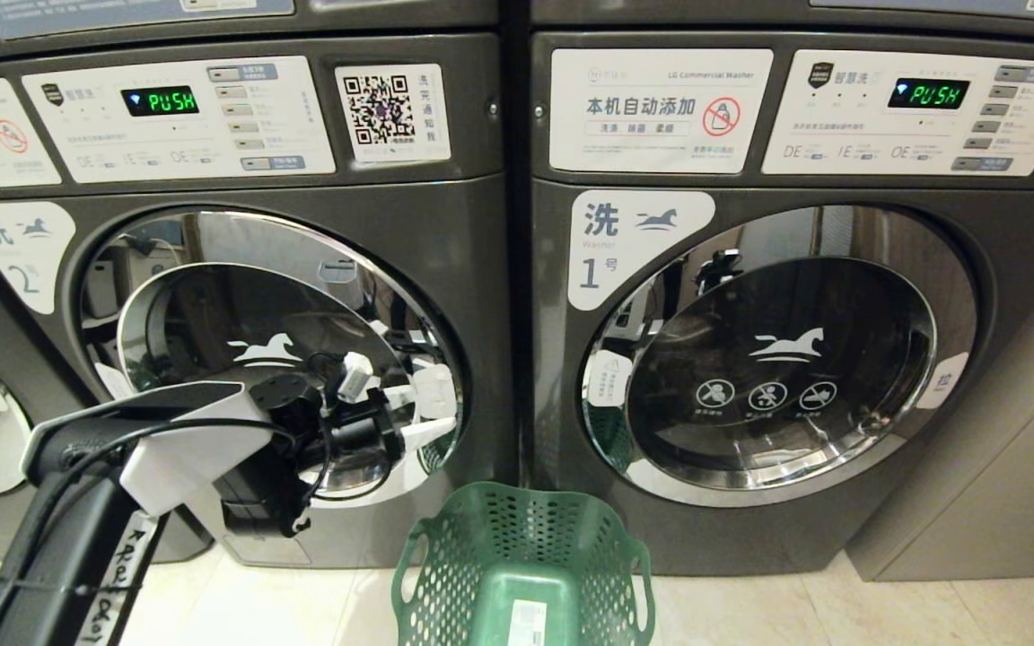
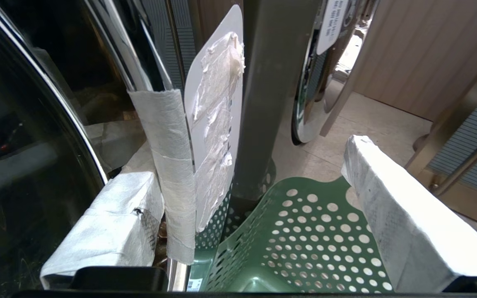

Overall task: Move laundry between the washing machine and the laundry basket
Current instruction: Open the lid of the washing machine

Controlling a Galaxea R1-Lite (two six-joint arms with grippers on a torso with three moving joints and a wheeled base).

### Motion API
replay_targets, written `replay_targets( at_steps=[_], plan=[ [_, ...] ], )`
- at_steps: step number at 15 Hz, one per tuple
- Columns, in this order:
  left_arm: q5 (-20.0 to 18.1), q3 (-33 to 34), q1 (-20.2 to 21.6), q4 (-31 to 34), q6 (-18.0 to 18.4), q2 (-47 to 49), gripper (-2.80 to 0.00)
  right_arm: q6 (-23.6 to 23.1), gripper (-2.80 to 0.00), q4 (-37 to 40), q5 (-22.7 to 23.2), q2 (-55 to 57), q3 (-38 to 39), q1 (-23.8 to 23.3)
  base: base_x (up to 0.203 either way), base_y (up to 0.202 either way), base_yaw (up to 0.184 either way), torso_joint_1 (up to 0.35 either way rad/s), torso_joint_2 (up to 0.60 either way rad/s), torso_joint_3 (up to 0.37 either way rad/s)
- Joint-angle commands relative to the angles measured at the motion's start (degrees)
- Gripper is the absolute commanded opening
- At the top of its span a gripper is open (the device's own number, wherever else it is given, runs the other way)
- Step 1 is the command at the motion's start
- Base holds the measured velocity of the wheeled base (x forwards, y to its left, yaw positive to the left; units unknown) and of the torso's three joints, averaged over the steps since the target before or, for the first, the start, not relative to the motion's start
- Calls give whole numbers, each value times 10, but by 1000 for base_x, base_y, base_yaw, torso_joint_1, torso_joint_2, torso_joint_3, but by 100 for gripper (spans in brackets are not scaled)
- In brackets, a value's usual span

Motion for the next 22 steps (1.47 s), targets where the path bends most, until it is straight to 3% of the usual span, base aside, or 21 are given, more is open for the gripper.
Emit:
replay_targets(
  at_steps=[1, 11, 15, 18, 22],
  plan=[
    [1, 4, 4, -3, -1, 0, 0, 0, -280, 0, 0, 0, 0, 0, 0, 0, 0, 0, 0, 0],
    [20, 5, 124, -3, 15, 4, 0, 0, -280, 0, 0, 0, 0, 0, 0, 0, 0, 0, 0, 0],
    [20, 26, 149, -3, 17, -21, 0, 0, -280, 0, 0, 0, 0, 0, 0, 0, 0, 0, 0, 0],
    [20, 126, 163, -3, 20, -110, 0, 0, -280, 0, 0, 0, 0, 0, 0, 0, 0, 0, 0, 0],
    [23, 343, 183, -3, 21, -346, 0, 0, -280, 0, 0, 0, 0, 0, 0, 0, 0, 0, 0, 0]
  ],
)
